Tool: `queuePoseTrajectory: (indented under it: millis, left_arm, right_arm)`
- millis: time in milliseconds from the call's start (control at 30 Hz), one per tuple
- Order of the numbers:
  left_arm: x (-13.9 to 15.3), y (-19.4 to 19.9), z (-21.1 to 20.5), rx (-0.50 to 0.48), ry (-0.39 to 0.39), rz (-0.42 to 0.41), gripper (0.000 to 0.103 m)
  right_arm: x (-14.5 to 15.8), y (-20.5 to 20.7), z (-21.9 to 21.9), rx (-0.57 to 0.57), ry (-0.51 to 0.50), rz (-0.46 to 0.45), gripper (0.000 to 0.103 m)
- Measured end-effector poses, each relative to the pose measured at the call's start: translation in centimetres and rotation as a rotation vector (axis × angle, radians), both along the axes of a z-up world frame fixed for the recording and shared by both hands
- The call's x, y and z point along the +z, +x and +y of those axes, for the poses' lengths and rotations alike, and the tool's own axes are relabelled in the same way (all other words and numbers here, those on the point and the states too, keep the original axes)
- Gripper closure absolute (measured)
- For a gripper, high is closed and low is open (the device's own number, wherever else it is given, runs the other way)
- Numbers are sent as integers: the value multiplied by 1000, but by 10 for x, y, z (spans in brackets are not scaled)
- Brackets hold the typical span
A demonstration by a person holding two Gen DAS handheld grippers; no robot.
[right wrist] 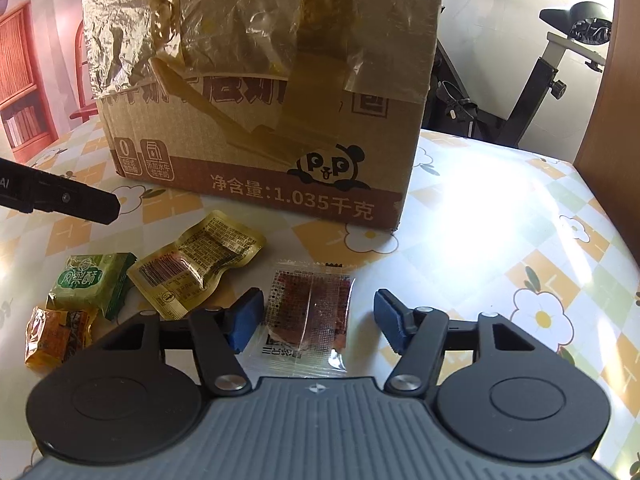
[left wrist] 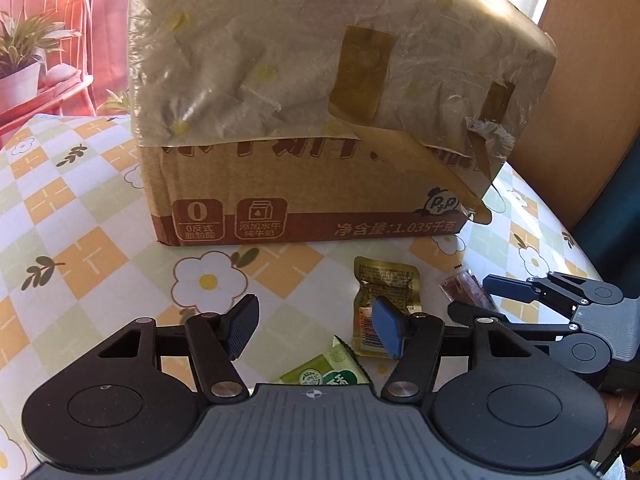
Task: Organize snacks
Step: 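Grasp the clear red-filled packet with right tool while left tool grasps gold packet, then lift both held packets and carry them over the box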
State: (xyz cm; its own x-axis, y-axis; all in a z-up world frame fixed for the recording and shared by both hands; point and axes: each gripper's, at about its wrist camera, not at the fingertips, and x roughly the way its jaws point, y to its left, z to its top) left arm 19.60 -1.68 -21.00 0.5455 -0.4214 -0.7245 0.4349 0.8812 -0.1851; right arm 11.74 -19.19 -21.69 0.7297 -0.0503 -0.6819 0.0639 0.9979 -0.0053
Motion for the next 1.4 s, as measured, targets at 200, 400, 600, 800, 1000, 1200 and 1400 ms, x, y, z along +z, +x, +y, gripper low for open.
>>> queuePoseTrajectory:
  millis: [200, 400, 600, 800, 1000, 1200, 1400]
  left_arm:
    - [-5, 4, -38, -78, 25, 17, 36]
    - [-18, 7, -70, -105, 79, 19, 35]
    - [-30, 9, -90, -96, 143, -16, 35]
    - [-40, 13, -101, -77, 180, -45, 35]
    - [-32, 4, -104, -57, 224, -57, 49]
    - [-20, -6, -99, -49, 164, -84, 58]
    - [-4, -14, -87, -23, 118, -111, 58]
  right_arm:
    - [2, -11, -13, -11, 11, -24, 62]
    - [1, -19, -23, -31, 49, -63, 63]
    - [3, -25, -26, -37, 77, -108, 63]
    - [4, -29, -27, -43, 90, -136, 63]
    - [3, -29, -28, -31, 102, -141, 63]
    - [3, -28, -27, -21, 110, -137, 63]
    - [3, -29, -28, -18, 116, -136, 63]
